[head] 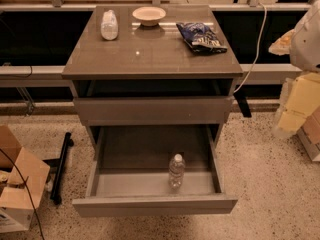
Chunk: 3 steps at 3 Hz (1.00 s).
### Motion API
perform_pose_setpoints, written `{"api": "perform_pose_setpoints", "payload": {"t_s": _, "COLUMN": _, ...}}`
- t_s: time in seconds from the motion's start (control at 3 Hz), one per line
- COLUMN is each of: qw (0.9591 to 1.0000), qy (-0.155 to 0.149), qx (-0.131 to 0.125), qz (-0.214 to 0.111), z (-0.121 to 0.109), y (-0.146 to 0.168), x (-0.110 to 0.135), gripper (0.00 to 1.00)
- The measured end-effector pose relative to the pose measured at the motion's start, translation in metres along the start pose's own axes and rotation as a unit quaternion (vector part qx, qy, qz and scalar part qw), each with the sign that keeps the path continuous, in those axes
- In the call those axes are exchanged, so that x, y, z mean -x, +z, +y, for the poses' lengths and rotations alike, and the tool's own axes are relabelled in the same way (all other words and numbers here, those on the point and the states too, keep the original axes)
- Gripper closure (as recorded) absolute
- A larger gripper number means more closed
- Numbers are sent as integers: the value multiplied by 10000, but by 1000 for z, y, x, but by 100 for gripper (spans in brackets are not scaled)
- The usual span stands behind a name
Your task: Pick water bottle from middle drawer and place on counter
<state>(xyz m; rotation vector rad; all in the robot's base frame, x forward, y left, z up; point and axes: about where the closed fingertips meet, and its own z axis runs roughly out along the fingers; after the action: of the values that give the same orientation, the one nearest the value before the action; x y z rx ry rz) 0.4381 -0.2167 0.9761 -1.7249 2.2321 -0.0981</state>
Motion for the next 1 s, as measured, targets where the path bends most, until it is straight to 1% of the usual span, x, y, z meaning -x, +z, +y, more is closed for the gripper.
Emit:
{"api": "perform_pose_setpoints", "payload": {"t_s": 0.33, "qw": 10000, "qy": 1, "qx": 0, "qz": -2, "z": 0, "y": 0, "x": 0, "gripper": 0}}
{"api": "perform_pose_setpoints", "payload": {"t_s": 0.67, "qw": 9993, "qy": 87, "qx": -3, "qz": -355, "z": -3, "y": 16, "x": 4, "gripper": 0}}
{"api": "perform_pose_setpoints", "payload": {"t_s": 1.0, "qw": 9929, "qy": 431, "qx": 157, "qz": -1096, "z": -13, "y": 59, "x": -11, "gripper": 0}}
